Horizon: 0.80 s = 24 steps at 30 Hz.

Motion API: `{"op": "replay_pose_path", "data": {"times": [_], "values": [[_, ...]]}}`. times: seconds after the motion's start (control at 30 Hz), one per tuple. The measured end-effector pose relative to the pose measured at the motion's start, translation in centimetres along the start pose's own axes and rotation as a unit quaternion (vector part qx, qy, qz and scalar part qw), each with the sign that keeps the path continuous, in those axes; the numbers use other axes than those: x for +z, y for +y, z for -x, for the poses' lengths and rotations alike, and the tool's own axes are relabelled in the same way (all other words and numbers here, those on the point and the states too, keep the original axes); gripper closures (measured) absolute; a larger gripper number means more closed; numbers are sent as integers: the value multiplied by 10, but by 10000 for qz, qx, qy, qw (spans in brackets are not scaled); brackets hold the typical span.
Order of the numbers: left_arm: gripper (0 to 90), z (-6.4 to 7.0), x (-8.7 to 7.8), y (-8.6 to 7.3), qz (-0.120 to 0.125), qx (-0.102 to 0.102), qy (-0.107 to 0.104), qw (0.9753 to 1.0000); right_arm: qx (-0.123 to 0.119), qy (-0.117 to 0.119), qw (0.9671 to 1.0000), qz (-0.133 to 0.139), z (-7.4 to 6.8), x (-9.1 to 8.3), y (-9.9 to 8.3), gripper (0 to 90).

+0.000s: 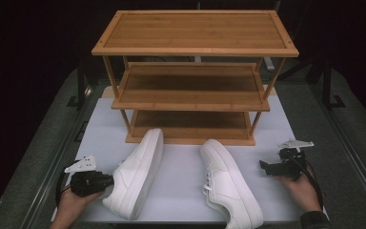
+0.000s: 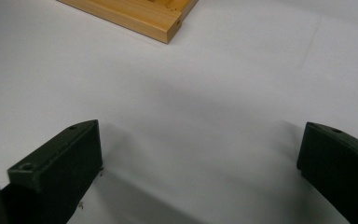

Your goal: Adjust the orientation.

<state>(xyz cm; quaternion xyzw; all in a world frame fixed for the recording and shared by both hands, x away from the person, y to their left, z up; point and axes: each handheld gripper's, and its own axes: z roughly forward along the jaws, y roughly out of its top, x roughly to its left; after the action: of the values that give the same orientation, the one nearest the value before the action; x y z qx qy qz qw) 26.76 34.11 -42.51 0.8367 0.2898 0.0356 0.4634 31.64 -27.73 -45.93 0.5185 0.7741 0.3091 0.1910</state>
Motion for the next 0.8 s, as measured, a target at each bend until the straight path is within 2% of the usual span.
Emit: {"op": "replay_pose_path", "data": {"times": [0.23, 0.4, 0.53, 0.8], "values": [[900, 5, 0, 6, 157, 65, -59, 9998, -8, -1, 10000, 1, 0, 0, 0, 0], [900, 13, 6, 16, 345, 120, -181, 9992, -7, -2, 10000, 0, 0, 0, 0, 0], [900, 16, 10, 21, 392, 161, -225, 9988, -19, -1, 10000, 6, 0, 0, 0, 0], [900, 17, 17, 24, 335, 209, -256, 9989, -21, -4, 10000, 9, 0, 0, 0, 0]]}}
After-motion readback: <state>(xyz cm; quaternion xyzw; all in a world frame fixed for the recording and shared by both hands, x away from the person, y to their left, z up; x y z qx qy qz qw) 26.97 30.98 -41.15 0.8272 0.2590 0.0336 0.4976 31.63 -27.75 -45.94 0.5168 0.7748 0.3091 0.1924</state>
